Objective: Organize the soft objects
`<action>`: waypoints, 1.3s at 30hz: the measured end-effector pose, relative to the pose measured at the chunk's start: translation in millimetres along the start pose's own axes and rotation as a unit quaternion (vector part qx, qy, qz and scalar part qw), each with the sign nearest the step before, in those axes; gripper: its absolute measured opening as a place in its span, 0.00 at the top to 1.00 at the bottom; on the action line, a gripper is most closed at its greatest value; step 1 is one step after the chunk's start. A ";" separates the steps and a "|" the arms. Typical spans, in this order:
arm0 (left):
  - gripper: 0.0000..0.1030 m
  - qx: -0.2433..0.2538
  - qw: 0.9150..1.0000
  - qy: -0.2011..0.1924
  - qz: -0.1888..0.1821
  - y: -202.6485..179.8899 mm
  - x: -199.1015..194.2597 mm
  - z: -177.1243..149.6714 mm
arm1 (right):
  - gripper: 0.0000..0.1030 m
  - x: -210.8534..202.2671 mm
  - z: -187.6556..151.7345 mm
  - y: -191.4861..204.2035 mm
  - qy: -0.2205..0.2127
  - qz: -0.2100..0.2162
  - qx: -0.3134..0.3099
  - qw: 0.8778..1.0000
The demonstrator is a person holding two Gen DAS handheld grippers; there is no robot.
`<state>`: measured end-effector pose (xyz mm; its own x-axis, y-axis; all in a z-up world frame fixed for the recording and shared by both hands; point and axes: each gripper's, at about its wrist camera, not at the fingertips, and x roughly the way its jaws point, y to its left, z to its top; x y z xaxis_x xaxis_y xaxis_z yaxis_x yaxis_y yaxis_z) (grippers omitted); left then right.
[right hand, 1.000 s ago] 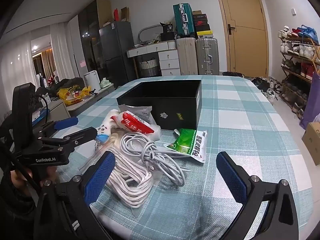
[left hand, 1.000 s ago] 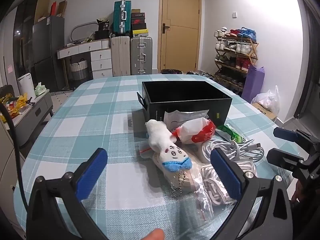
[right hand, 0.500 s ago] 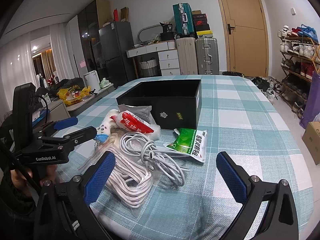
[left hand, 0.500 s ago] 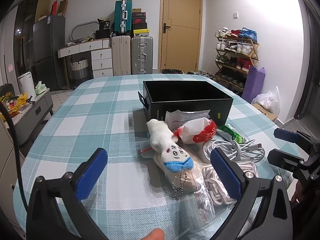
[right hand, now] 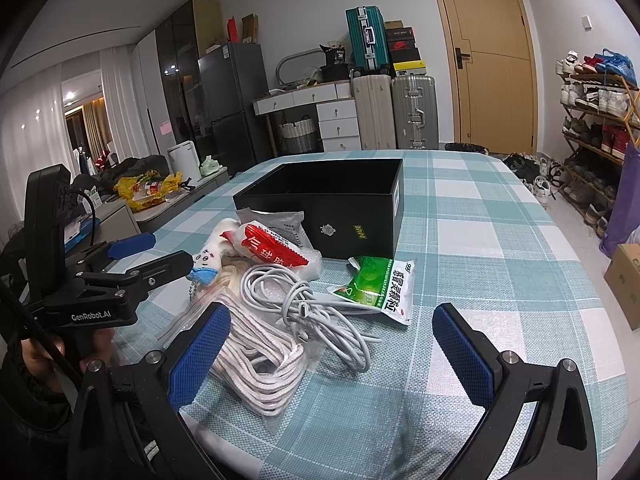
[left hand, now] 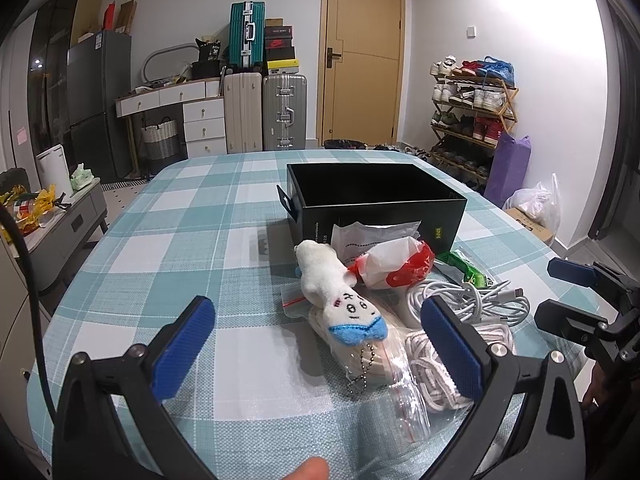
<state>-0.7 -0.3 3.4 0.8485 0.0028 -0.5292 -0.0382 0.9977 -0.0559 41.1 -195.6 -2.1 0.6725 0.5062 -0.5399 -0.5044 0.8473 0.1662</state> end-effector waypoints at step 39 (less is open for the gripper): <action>0.00 -0.003 1.000 0.005 0.007 5.0 6.7 0.0 | 0.00 11.6 -4.3 -5.4 0.018 -0.004 0.029 0.999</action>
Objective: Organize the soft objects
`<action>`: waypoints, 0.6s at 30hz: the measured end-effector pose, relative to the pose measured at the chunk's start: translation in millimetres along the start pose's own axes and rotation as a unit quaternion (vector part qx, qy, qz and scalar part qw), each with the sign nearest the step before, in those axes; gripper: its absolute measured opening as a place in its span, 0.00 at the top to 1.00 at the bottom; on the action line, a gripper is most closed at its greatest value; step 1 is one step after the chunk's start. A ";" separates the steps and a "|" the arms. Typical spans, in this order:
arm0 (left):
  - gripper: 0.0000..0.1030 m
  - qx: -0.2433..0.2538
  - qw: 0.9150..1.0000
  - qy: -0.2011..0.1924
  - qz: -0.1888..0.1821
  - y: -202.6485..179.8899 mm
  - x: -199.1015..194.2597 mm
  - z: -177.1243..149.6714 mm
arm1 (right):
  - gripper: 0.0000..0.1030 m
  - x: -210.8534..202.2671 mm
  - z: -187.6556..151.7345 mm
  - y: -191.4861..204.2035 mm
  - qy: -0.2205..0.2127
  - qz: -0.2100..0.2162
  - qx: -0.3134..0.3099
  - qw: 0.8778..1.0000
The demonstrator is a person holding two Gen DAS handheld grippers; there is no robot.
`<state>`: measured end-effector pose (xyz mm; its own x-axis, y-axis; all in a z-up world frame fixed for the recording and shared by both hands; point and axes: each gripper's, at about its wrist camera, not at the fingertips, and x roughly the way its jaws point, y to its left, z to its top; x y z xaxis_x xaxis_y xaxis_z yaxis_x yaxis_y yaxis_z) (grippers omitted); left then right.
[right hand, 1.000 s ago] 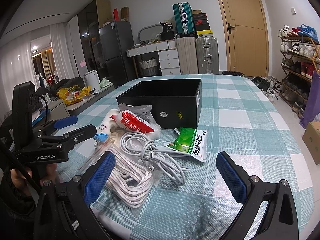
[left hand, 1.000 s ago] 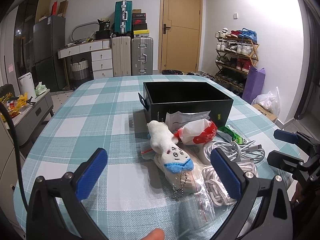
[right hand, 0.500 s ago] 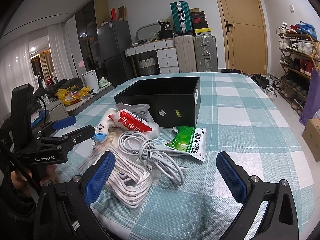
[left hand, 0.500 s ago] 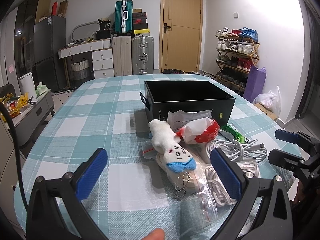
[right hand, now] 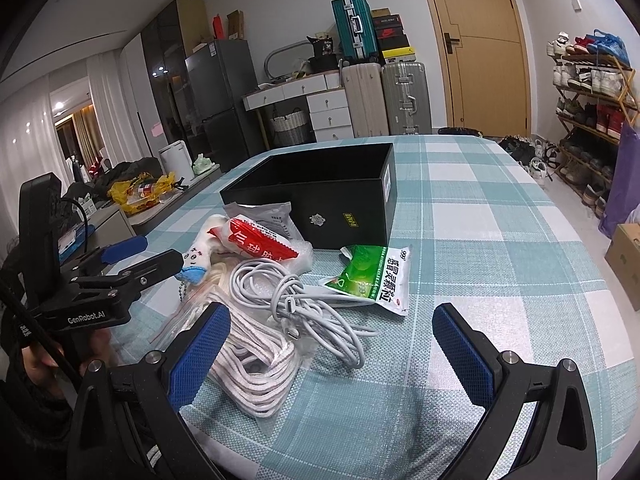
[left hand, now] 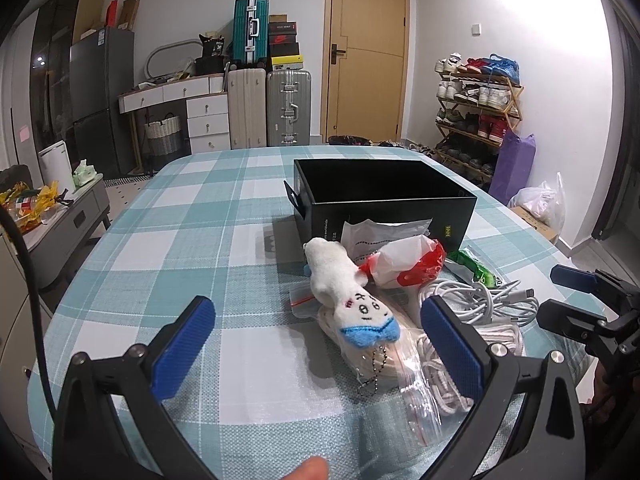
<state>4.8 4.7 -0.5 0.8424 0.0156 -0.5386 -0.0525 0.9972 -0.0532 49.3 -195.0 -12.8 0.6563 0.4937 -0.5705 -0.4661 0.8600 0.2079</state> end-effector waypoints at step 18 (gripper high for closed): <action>0.00 0.004 1.000 -0.004 0.009 5.6 5.1 5.1 | 0.00 12.0 2.1 -7.9 0.026 0.012 0.037 0.999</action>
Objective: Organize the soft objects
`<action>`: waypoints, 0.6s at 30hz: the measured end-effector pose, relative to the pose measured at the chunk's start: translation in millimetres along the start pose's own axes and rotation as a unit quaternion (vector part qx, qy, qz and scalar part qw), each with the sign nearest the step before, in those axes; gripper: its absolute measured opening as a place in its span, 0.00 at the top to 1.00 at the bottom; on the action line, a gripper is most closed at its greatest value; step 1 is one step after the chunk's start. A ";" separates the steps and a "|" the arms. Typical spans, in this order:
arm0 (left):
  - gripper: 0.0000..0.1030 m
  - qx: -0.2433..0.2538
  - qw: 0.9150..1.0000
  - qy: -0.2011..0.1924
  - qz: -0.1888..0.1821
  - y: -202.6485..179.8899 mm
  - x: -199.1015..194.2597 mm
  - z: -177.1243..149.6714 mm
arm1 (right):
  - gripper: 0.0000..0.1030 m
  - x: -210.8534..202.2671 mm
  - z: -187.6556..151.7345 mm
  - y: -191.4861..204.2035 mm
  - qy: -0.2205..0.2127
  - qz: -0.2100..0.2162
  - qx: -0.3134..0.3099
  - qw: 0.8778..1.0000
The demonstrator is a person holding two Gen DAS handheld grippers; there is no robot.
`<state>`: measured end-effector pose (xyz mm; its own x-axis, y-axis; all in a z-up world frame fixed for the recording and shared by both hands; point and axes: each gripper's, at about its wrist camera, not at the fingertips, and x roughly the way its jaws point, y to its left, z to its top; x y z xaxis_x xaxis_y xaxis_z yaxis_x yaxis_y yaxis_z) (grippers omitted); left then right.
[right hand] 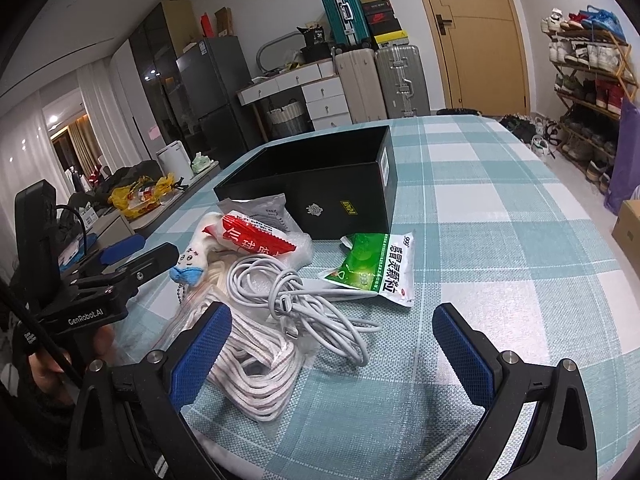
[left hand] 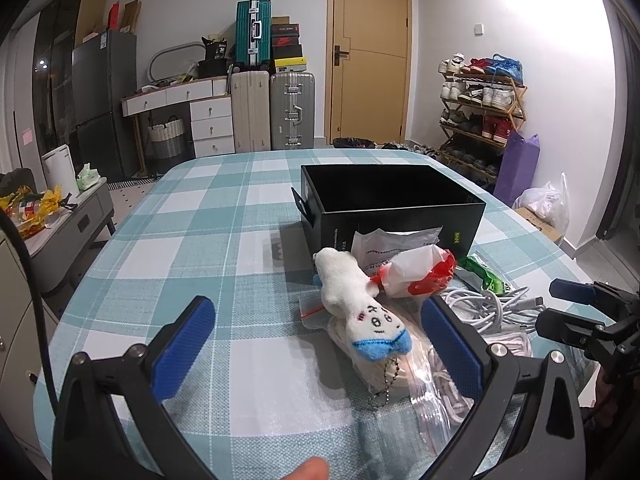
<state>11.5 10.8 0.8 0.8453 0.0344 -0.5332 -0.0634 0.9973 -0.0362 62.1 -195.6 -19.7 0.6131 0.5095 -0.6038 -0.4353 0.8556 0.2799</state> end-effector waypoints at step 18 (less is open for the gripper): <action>0.00 0.003 1.000 0.027 0.000 1.2 17.1 5.7 | 0.14 28.5 3.2 1.3 0.039 0.013 0.037 0.998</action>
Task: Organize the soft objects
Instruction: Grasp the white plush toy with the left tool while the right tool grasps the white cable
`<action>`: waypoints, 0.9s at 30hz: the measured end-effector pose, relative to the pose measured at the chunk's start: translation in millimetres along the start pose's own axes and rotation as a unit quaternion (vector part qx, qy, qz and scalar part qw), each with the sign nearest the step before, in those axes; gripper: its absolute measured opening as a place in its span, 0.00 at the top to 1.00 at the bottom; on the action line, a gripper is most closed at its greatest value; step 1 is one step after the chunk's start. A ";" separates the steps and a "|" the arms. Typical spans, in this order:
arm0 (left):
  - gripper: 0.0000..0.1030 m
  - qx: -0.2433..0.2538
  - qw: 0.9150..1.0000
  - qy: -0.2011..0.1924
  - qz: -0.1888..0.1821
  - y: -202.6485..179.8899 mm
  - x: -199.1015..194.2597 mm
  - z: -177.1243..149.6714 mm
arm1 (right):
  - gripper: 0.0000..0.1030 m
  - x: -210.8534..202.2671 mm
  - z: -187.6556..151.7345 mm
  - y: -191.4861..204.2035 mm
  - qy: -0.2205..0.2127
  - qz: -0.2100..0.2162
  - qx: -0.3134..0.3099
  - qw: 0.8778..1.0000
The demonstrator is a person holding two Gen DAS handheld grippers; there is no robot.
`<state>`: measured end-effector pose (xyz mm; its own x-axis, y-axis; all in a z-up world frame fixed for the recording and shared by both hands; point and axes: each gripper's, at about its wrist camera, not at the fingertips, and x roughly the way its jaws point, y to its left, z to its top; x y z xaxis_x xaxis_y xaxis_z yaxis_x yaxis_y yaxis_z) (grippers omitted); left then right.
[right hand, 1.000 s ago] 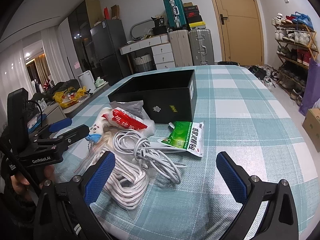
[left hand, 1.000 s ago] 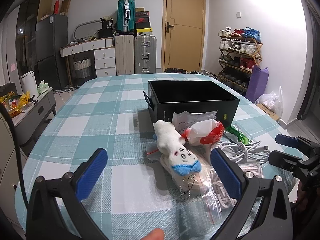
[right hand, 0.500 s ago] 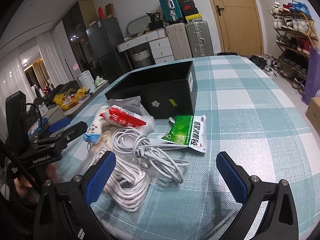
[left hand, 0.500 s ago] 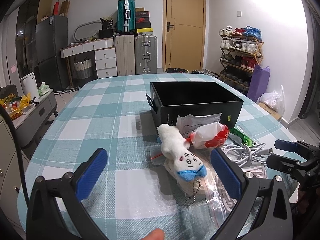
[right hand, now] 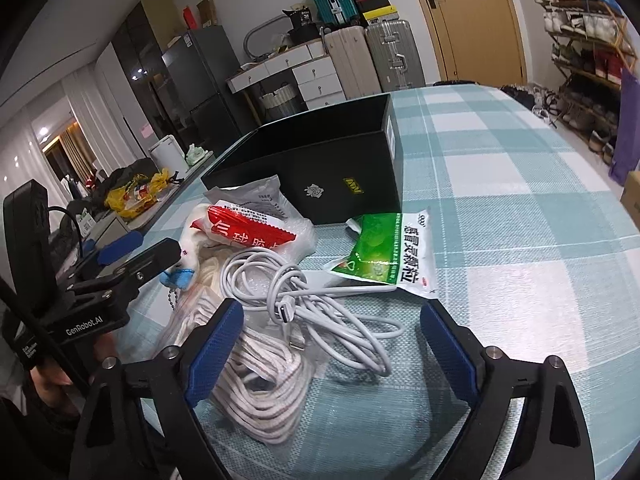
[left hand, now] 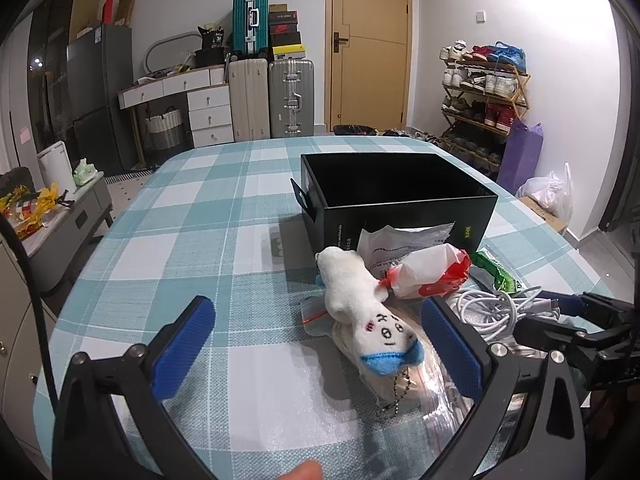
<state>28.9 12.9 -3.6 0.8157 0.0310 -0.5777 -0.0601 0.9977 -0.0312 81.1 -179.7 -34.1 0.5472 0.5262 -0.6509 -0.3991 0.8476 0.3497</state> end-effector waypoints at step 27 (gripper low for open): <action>0.69 0.016 0.996 0.043 -0.081 -12.2 14.1 0.4 | 0.37 4.9 1.3 0.8 -0.004 0.034 -0.012 0.999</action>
<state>41.4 1.2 -11.0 0.7613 -0.1340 -0.6344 0.0875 0.9907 -0.1042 84.5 -176.3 -36.2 0.5237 0.5832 -0.6209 -0.4527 0.8080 0.3771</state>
